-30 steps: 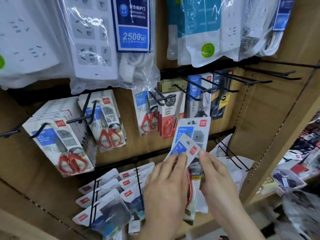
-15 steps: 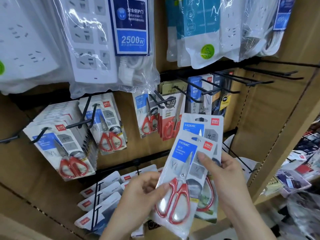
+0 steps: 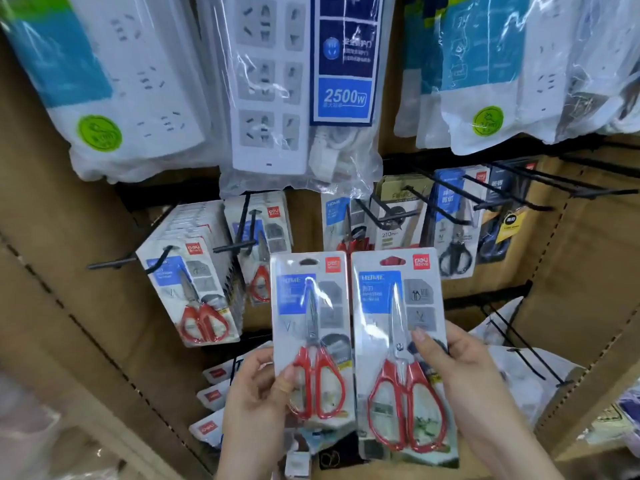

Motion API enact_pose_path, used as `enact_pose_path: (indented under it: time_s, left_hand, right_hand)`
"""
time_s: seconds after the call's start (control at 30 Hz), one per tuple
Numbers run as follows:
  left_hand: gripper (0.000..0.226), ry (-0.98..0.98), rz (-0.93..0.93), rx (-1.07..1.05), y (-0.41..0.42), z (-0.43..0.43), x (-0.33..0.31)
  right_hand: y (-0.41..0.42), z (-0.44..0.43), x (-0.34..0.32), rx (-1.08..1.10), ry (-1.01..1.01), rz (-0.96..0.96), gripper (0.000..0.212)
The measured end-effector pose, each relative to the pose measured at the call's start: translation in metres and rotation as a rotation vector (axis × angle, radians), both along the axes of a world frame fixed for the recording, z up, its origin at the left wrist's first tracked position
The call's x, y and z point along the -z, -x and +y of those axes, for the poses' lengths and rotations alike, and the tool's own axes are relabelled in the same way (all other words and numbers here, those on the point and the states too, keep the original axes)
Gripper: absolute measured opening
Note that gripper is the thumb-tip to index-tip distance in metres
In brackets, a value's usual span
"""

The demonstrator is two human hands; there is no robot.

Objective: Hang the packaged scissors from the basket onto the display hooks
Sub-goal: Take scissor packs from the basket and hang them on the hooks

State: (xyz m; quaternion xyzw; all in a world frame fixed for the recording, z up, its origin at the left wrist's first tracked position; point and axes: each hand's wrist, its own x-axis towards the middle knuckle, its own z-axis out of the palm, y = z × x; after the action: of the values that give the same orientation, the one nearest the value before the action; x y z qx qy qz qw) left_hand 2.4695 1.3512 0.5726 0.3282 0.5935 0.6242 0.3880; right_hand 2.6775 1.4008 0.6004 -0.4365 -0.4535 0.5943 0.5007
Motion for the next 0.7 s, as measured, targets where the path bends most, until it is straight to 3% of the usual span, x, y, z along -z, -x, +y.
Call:
enact_pose_path:
  time_s: [0.2,0.43,0.6,0.7]
  left_hand:
    - [0.016,-0.133,0.070,-0.189,0.027,-0.023,0.005]
    - [0.016,-0.119,0.074,-0.110,0.046,-0.020,-0.006]
    - [0.013,-0.101,0.098,-0.085,0.048,-0.018,-0.013]
    - [0.026,-0.115,0.089,-0.083,0.047,-0.011,-0.022]
  right_hand:
    - [0.028,0.001,0.003,0.023,-0.071,-0.056,0.022]
    - [0.055,-0.007,0.001,0.066,-0.102,-0.010,0.026]
    - [0.057,-0.014,0.000,0.144,-0.117,0.038,0.040]
    - [0.057,-0.020,0.001,0.200,-0.135,-0.016,0.037]
